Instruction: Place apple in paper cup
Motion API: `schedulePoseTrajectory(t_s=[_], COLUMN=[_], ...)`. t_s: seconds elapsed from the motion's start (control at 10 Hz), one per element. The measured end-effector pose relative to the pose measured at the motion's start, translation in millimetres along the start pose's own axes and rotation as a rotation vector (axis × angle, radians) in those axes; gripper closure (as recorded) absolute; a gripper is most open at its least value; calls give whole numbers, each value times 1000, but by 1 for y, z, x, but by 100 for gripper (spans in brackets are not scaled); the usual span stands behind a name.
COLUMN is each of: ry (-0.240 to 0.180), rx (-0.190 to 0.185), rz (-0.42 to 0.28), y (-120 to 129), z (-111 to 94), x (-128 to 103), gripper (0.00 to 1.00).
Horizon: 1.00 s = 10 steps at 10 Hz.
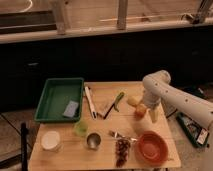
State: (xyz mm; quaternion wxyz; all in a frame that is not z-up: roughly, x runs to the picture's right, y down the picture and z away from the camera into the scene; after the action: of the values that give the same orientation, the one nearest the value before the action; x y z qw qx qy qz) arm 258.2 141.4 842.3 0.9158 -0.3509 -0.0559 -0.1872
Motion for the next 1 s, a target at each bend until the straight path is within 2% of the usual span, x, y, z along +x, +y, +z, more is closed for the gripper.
schedulePoseTrajectory(t_s=[0.5,1.0], ry=[-21,-52], rx=[27,20], rz=[-12,0], y=[-12,-15], z=[3,19], x=[-6,-8], gripper=[20,20])
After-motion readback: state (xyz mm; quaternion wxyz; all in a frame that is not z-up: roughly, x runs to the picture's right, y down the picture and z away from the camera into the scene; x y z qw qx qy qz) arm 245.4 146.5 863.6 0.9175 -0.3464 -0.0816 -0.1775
